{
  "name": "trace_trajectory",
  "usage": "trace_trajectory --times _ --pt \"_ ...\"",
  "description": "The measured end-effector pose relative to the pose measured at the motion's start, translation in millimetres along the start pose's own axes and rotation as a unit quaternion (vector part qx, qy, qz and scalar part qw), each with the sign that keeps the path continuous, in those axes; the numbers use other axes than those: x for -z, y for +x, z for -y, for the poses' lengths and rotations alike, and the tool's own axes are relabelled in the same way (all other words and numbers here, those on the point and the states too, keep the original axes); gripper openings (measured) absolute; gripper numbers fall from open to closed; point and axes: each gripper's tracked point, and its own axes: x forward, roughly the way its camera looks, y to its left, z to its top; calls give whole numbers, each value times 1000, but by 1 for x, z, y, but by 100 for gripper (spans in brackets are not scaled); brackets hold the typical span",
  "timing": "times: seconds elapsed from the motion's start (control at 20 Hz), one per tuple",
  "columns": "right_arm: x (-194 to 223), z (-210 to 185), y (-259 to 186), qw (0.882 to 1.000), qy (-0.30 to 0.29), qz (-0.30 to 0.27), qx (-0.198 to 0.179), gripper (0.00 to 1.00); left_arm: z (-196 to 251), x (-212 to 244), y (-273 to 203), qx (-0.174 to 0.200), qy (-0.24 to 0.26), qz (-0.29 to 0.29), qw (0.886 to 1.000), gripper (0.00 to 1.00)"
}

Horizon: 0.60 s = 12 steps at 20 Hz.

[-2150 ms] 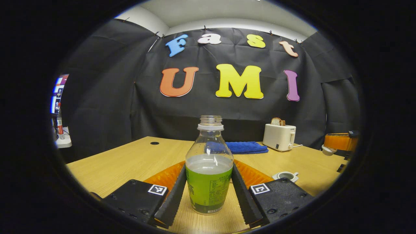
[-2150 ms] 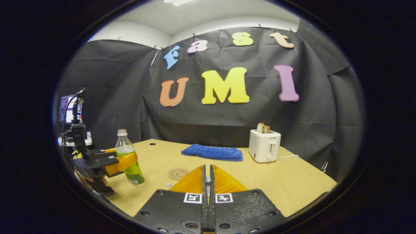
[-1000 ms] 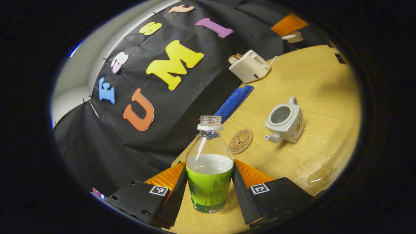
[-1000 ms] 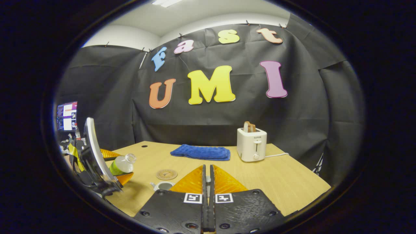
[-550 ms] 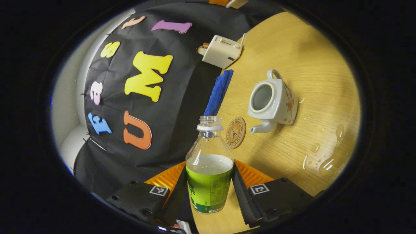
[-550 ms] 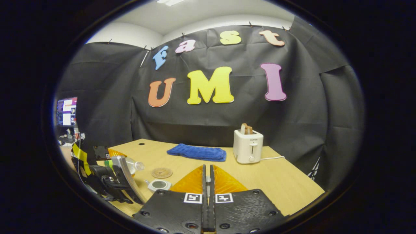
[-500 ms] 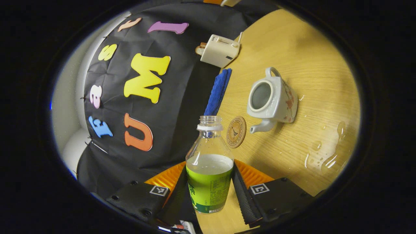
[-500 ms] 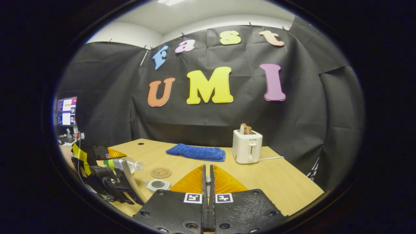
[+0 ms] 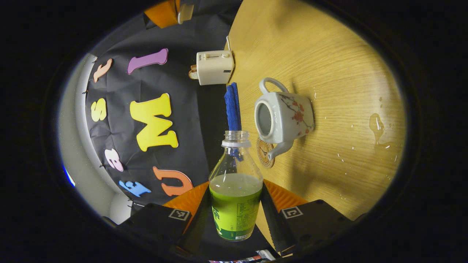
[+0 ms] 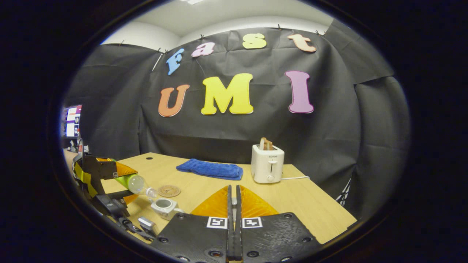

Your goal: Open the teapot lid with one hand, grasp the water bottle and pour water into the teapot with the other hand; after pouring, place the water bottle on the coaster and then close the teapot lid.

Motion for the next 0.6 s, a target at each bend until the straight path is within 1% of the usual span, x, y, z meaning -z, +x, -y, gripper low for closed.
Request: trace_trajectory --times 0.15,0.35,0.5,0.55,0.6 --pt "2 4 0 1000 -2 -2 1 0 -7 -3 -4 -7 49 -3 999 76" --pt "2 3 0 1000 -1 -2 -2 0 -13 -9 -8 -7 102 -1 995 76" --pt "1 0 -2 1000 -1 -1 -8 0 -16 -3 -5 -7 120 -10 993 73" --pt "0 -1 -2 1000 -1 0 -10 0 -16 -2 -4 -5 127 -12 992 76" --pt "0 0 -2 1000 -2 0 -10 0 -23 -1 -1 -6 136 -17 991 76"
